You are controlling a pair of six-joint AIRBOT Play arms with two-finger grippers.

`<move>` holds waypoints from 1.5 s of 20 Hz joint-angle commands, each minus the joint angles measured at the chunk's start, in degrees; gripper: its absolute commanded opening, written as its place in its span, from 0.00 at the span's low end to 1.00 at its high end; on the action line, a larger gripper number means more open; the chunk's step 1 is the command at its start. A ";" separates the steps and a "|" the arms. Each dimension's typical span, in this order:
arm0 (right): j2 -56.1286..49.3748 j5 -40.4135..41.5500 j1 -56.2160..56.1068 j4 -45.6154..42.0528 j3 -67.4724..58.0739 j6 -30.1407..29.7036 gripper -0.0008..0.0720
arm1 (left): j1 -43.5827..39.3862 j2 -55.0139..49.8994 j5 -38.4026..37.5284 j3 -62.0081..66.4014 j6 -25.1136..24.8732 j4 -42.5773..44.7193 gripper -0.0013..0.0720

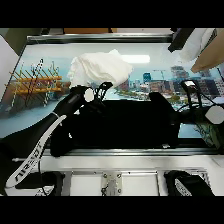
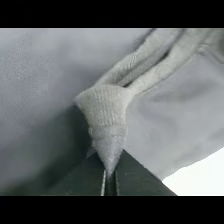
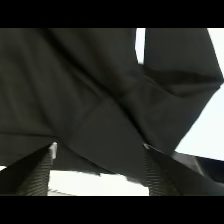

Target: Fold the clothes and pants, and hang the long-sleeved shirts on hangers.

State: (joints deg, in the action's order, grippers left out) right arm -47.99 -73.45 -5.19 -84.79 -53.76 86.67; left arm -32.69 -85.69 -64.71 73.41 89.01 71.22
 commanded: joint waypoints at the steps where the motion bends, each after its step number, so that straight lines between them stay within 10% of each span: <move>1: -4.96 -0.07 -6.16 0.00 -3.89 5.66 0.80 | -3.13 8.90 0.00 -5.29 -0.11 -0.22 0.04; 11: -18.64 3.87 -23.41 -0.66 -5.92 23.10 0.80 | -15.41 32.09 4.72 -29.38 4.92 -0.20 0.04; 30: -44.65 -9.51 -38.05 -9.29 -24.85 23.98 0.69 | -15.43 29.05 5.40 -30.73 4.94 -0.35 0.04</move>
State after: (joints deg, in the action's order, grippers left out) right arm -90.98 -82.08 -42.44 -93.54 -78.19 108.55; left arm -48.07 -57.01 -59.40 42.70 94.00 70.83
